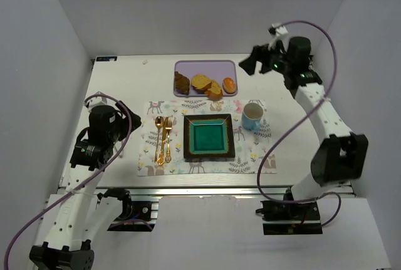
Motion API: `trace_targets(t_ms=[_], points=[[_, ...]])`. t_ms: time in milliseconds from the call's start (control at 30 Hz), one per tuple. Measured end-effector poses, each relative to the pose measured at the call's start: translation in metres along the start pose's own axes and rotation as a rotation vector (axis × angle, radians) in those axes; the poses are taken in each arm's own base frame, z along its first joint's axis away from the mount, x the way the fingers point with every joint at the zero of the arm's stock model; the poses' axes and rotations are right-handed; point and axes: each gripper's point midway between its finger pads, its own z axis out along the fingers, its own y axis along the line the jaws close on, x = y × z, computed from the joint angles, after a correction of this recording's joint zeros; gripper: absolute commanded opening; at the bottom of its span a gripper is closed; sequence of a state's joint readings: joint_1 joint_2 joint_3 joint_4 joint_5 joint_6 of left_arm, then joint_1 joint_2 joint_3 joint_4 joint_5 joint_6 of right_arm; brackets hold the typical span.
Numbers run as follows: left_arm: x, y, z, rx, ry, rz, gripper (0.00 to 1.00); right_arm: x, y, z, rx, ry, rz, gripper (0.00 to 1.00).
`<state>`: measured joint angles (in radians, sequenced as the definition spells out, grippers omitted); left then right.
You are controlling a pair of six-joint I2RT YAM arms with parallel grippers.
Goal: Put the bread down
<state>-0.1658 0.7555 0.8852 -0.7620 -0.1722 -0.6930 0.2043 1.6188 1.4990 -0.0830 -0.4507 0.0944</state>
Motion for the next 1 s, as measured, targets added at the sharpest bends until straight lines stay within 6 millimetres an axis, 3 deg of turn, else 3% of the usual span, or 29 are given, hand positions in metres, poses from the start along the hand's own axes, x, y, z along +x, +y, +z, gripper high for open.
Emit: trace_targets(t_ms=[33, 67, 100, 133, 167, 200, 233, 267, 300, 333, 367, 400, 433, 500, 633, 1000], points=[[0.000, 0.000, 0.003, -0.004, 0.004, 0.008, 0.72, 0.008, -0.006, -0.017, -0.013, -0.006, -0.004, 0.89], [0.001, 0.001, 0.006, -0.012, 0.012, 0.021, 0.41, 0.019, -0.010, -0.033, -0.034, -0.005, -0.004, 0.89], [0.004, 0.003, 0.012, -0.029, 0.028, 0.043, 0.15, 0.031, -0.012, -0.045, -0.063, -0.004, -0.001, 0.82], [0.004, 0.005, 0.014, -0.037, 0.031, 0.049, 0.15, 0.044, -0.014, -0.057, -0.098, -0.004, 0.000, 0.71], [0.007, 0.007, 0.018, -0.053, 0.047, 0.067, 0.05, 0.058, -0.017, -0.067, -0.127, 0.006, 0.005, 0.51], [0.008, 0.011, 0.024, -0.078, 0.061, 0.081, 0.00, 0.070, -0.019, -0.075, -0.153, 0.020, 0.006, 0.11], [0.009, 0.015, 0.030, -0.101, 0.075, 0.094, 0.02, 0.082, -0.017, -0.080, -0.201, 0.042, 0.010, 0.01], [0.009, 0.019, 0.035, -0.123, 0.088, 0.105, 0.08, 0.088, -0.012, -0.081, -0.240, 0.057, 0.014, 0.00], [0.009, 0.024, 0.039, -0.142, 0.100, 0.118, 0.20, 0.091, -0.007, -0.082, -0.269, 0.065, 0.007, 0.04], [0.007, 0.030, 0.046, -0.169, 0.112, 0.126, 0.38, 0.094, 0.001, -0.084, -0.311, 0.074, -0.001, 0.32], [0.005, 0.039, 0.052, -0.197, 0.127, 0.131, 0.56, 0.098, 0.007, -0.086, -0.343, 0.084, -0.006, 0.50], [0.004, 0.048, 0.057, -0.226, 0.139, 0.134, 0.75, 0.101, 0.012, -0.088, -0.370, 0.093, -0.009, 0.60], [0.003, 0.059, 0.062, -0.257, 0.155, 0.131, 0.80, 0.103, 0.016, -0.089, -0.392, 0.098, -0.017, 0.71], [0.002, 0.080, 0.069, -0.318, 0.187, 0.122, 0.91, 0.105, 0.021, -0.091, -0.417, 0.099, -0.039, 0.77], [0.005, 0.113, 0.083, -0.416, 0.273, 0.156, 0.96, 0.109, 0.027, -0.096, -0.443, 0.110, -0.038, 0.89], [0.039, 0.150, 0.125, -0.451, 0.492, 0.331, 0.95, 0.114, 0.034, -0.100, -0.463, 0.114, 0.010, 0.89]])
